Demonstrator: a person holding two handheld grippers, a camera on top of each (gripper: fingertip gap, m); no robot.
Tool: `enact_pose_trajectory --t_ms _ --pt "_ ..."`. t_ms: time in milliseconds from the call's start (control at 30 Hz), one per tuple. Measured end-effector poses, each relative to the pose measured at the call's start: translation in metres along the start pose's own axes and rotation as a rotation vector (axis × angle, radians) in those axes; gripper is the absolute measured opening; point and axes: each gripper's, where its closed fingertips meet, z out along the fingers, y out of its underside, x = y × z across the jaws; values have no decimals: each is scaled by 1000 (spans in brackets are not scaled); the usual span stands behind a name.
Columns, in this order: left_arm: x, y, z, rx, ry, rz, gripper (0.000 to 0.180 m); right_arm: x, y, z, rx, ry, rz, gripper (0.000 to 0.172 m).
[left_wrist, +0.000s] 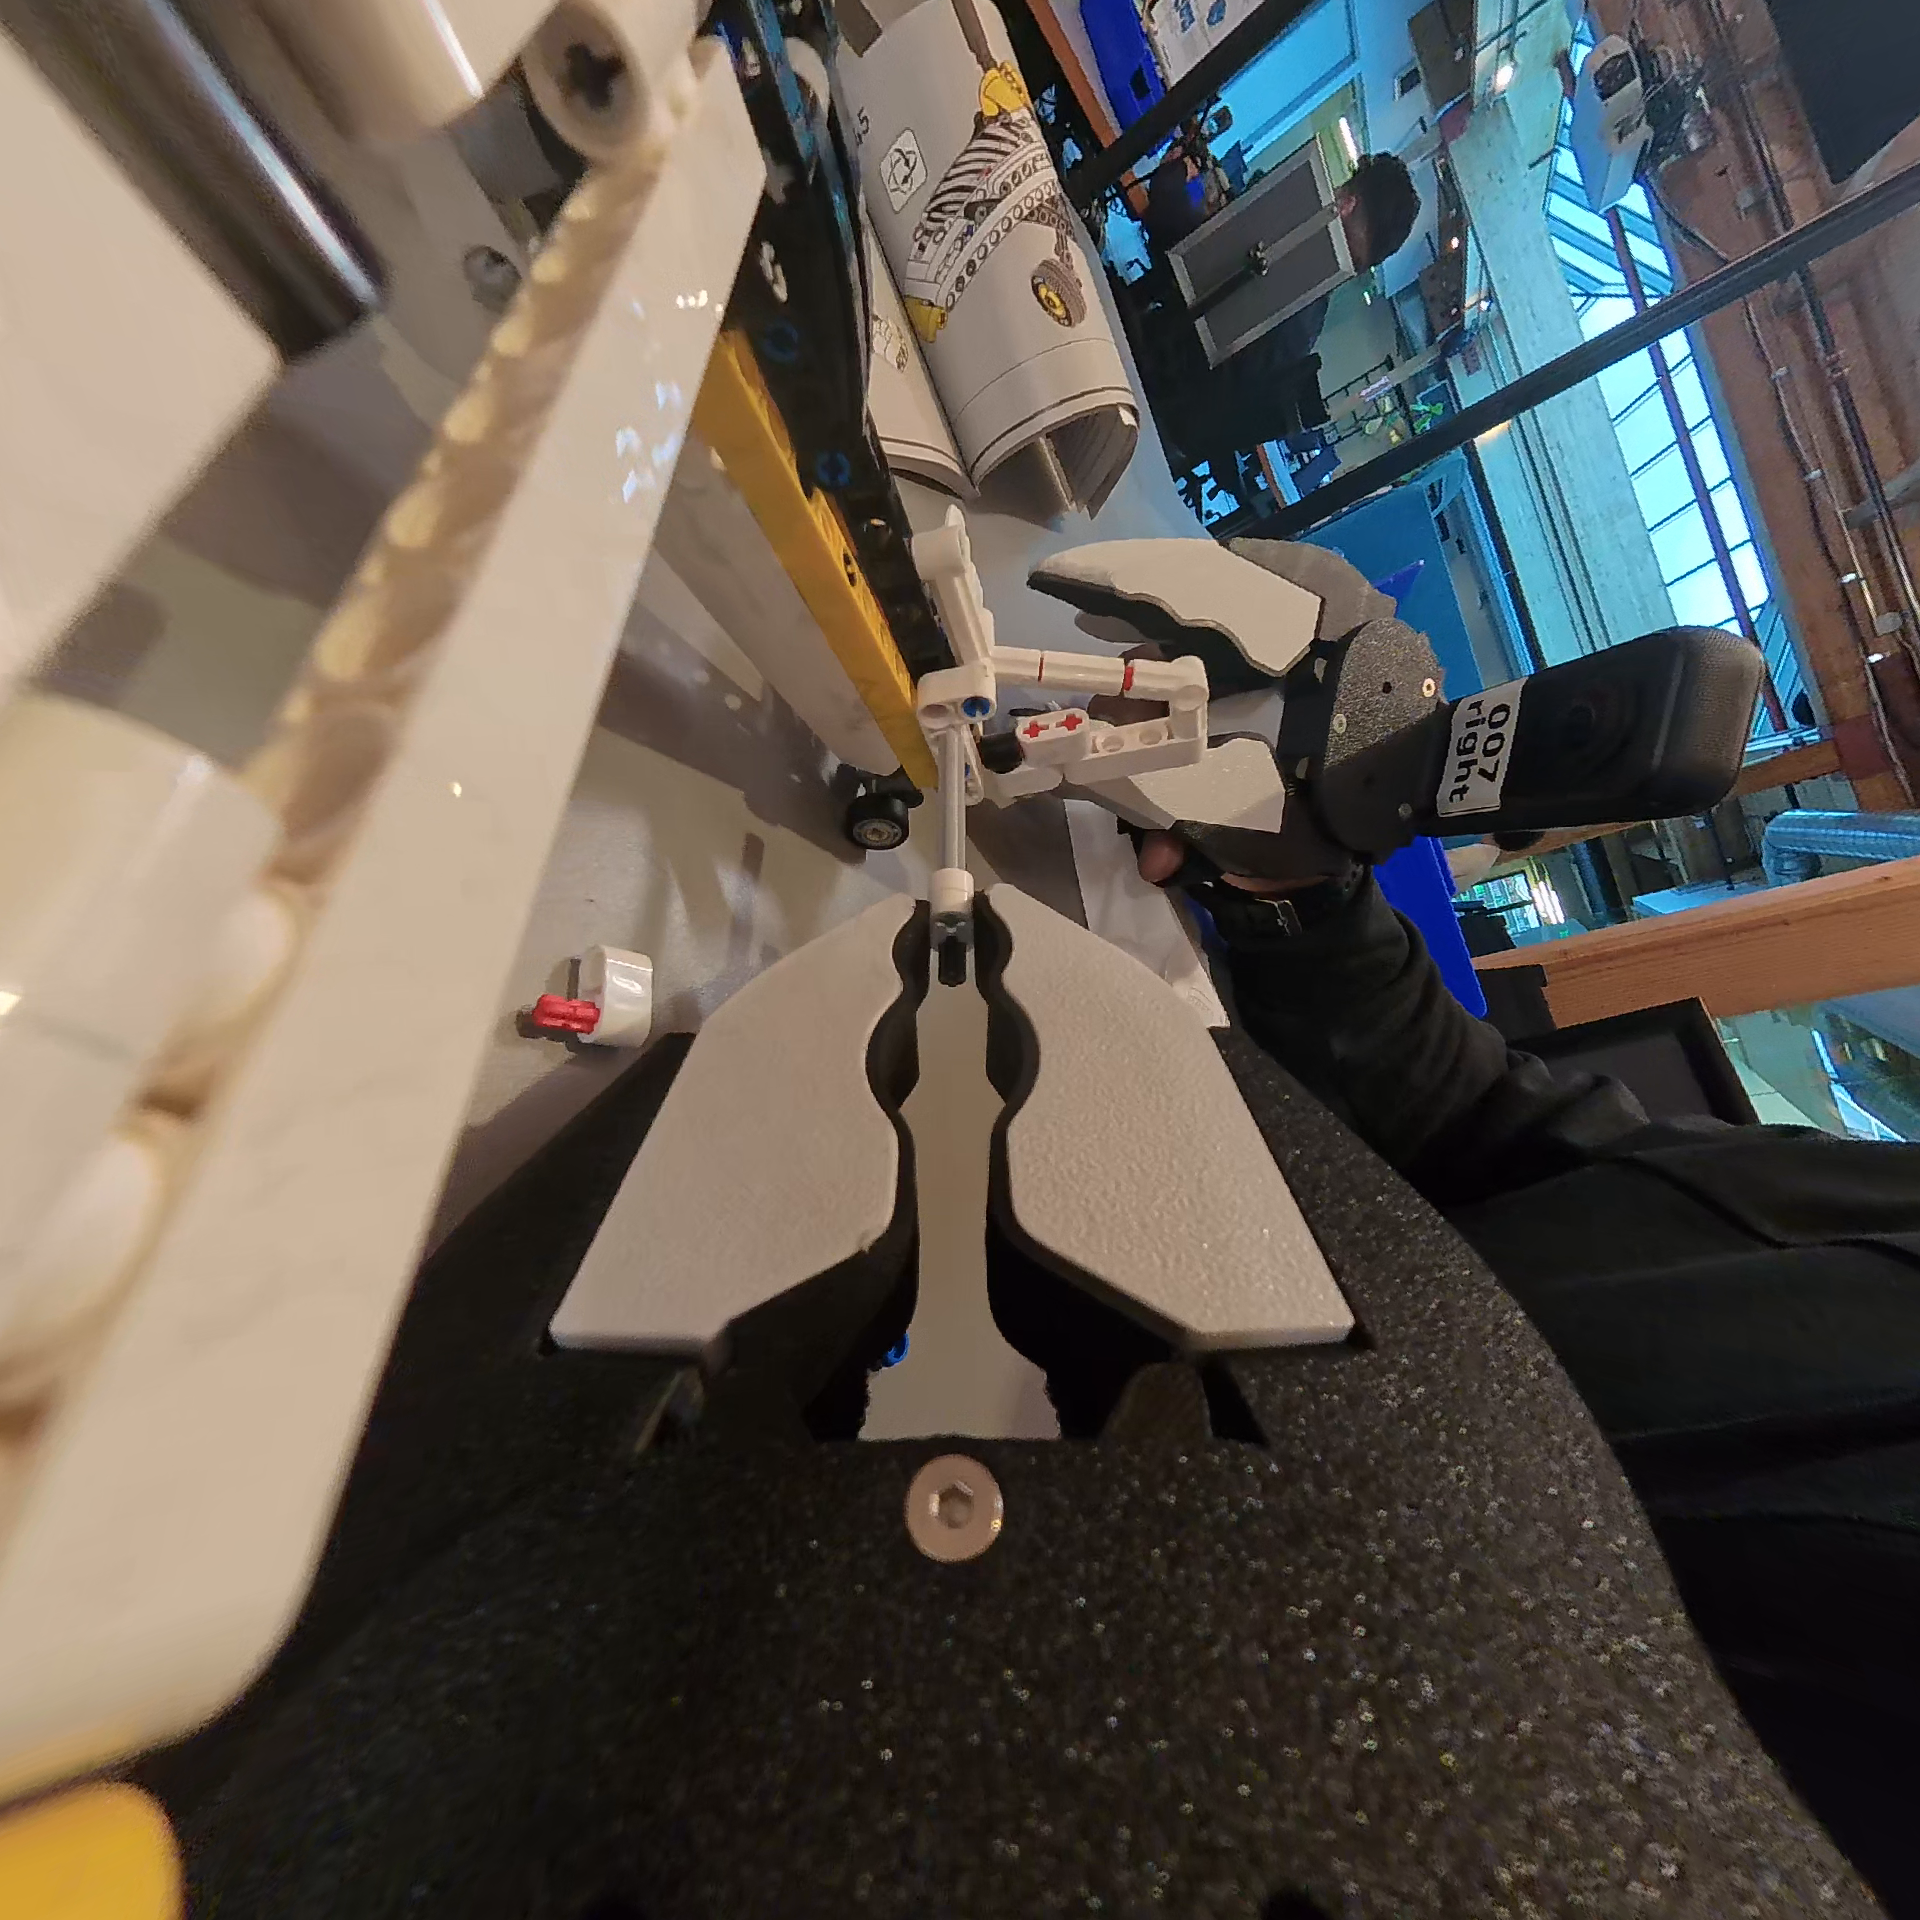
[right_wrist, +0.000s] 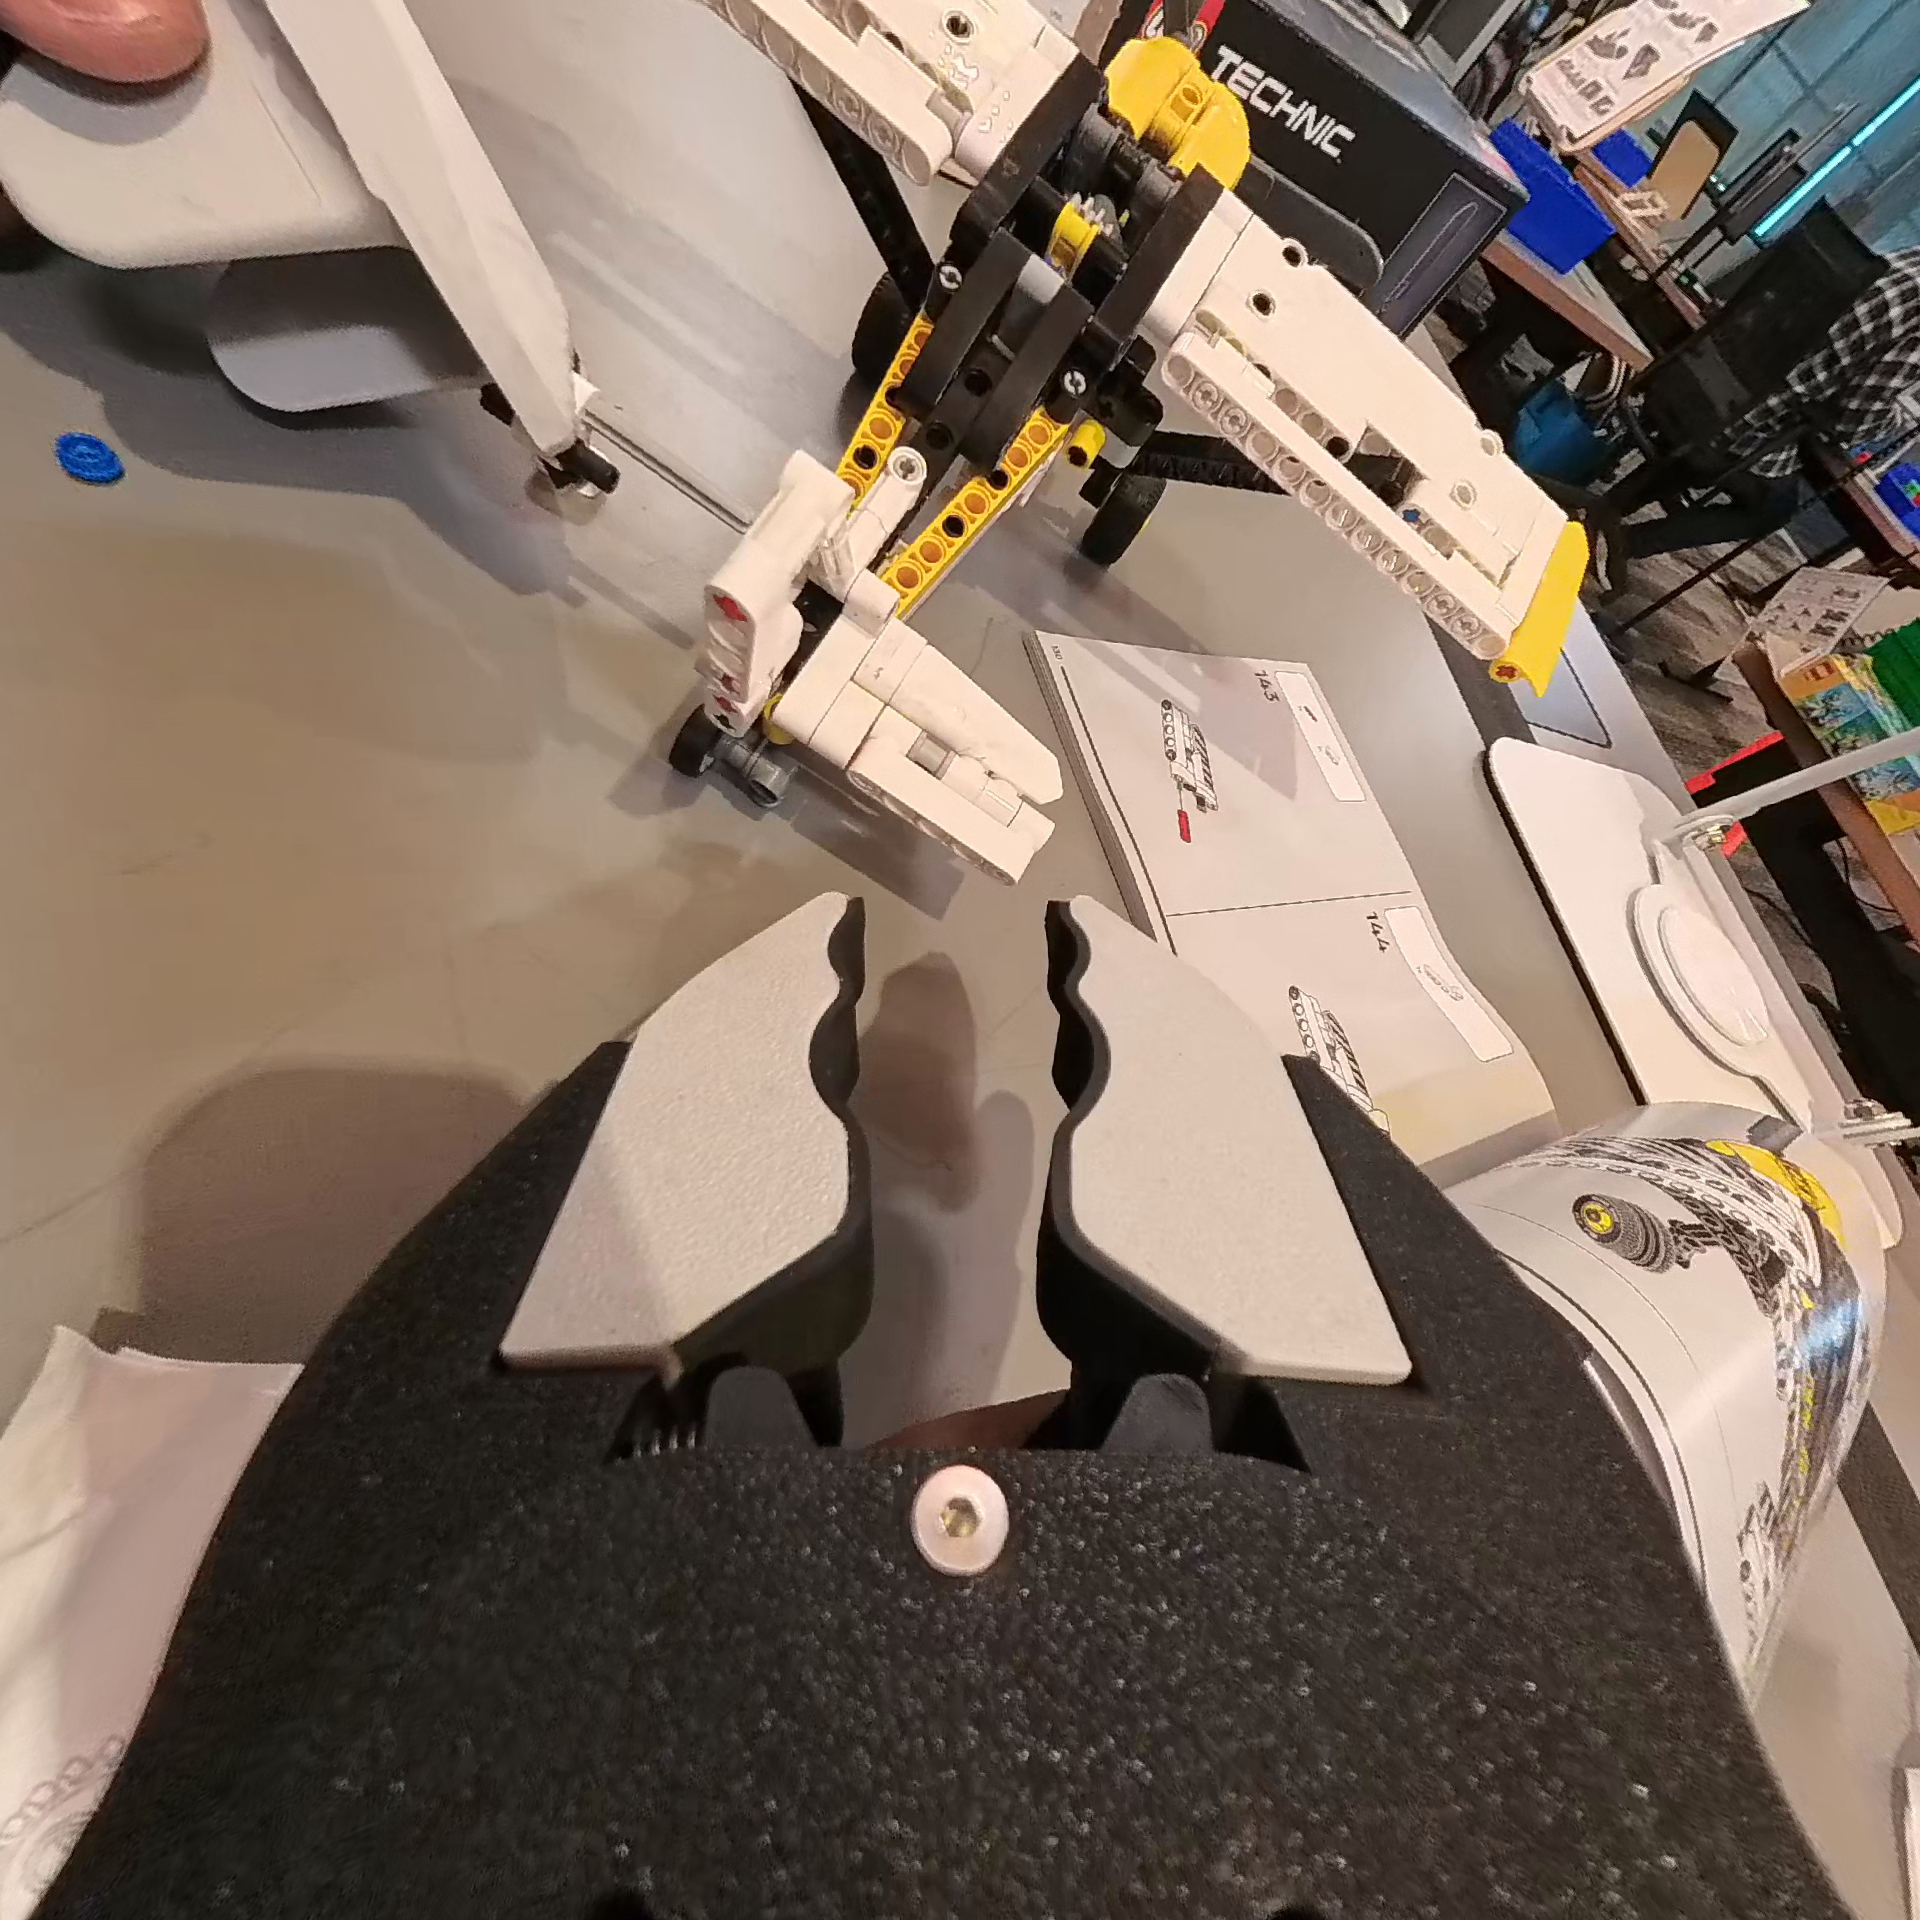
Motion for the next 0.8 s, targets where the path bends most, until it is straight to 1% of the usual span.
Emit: enact_pose_trajectory --t_ms 267,533,800 --pt "1 0 0 2 -5 15 8 -2 1 0 -4 2 -22 34" --pt "2 0 1 11 -19 41 8 -4 -3 -1 21 18 -75 29" --pt "2 -1 4 7 -29 55 8 -4 -3 -1 16 26 -81 29"
